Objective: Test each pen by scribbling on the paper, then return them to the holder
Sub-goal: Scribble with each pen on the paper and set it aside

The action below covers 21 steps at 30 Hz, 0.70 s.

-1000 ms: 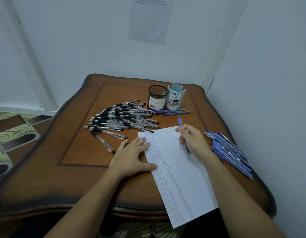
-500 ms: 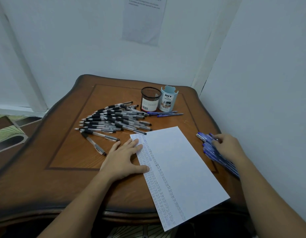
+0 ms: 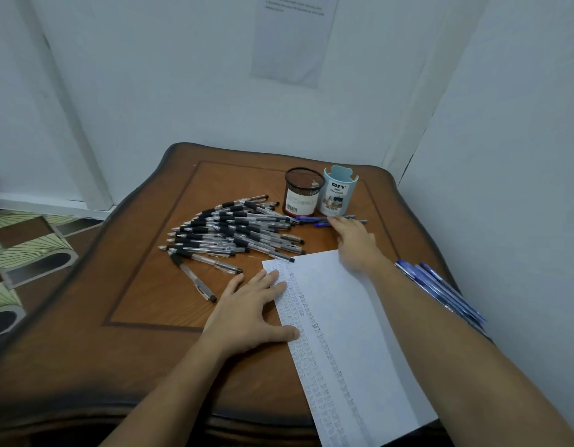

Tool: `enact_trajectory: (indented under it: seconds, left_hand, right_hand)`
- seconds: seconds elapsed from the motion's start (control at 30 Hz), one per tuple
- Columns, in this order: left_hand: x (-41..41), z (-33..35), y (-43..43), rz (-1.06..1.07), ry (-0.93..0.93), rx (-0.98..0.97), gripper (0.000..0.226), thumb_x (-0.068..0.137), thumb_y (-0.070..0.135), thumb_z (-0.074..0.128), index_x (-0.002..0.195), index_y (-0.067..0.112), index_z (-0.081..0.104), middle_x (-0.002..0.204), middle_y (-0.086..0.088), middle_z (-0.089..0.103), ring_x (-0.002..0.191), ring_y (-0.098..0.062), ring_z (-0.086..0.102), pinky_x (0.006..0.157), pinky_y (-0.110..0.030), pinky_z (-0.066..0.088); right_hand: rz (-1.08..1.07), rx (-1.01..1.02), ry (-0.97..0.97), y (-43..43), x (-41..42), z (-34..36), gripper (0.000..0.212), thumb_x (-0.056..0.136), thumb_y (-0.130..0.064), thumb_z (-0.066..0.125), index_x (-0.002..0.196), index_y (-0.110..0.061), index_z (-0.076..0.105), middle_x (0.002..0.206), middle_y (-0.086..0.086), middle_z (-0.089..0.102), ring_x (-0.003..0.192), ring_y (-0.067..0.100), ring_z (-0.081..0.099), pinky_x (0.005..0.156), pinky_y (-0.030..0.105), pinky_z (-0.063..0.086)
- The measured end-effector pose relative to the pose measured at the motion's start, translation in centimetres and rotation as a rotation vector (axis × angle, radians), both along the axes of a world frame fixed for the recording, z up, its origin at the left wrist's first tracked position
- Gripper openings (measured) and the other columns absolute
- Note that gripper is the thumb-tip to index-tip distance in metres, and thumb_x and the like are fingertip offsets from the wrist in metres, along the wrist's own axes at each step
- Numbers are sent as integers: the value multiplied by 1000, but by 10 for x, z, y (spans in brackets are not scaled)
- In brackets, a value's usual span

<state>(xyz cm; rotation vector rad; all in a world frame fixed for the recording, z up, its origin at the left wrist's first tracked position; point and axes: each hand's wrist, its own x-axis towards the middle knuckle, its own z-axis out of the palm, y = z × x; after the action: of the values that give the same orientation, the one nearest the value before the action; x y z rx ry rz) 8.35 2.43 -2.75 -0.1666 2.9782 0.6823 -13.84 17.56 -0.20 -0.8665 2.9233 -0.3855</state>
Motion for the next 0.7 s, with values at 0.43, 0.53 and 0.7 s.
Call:
enact_trajectory:
  seconds: [0.43,0.53,0.7]
  left_hand:
    - [0,0,-1,-16,-4,-4,103,68,86,46,154,34,23,163,14,4,148,-2,-2,119,-37,-10]
    - [0,0,-1,-15,2,-2,112,59,92,36,154,34,24,163,14,5,148,-1,-2,119,-37,-9]
    - [1,1,1,-5,12,-9,116,54,93,30,154,34,25,163,14,6,148,-2,0,119,-38,-8]
  right_hand:
    - [116,-44,189,4,9,17,17,106,-22,40,118,-18,51,118,6,61,102,22,53,86,39,37]
    - [204,-262,143,7,32,34,21,107,-30,40,118,-17,53,107,2,62,88,12,50,70,31,38]
    - [58,-599,31,14,69,48,56,93,-59,54,62,-13,47,55,-8,42,55,10,38,57,33,28]
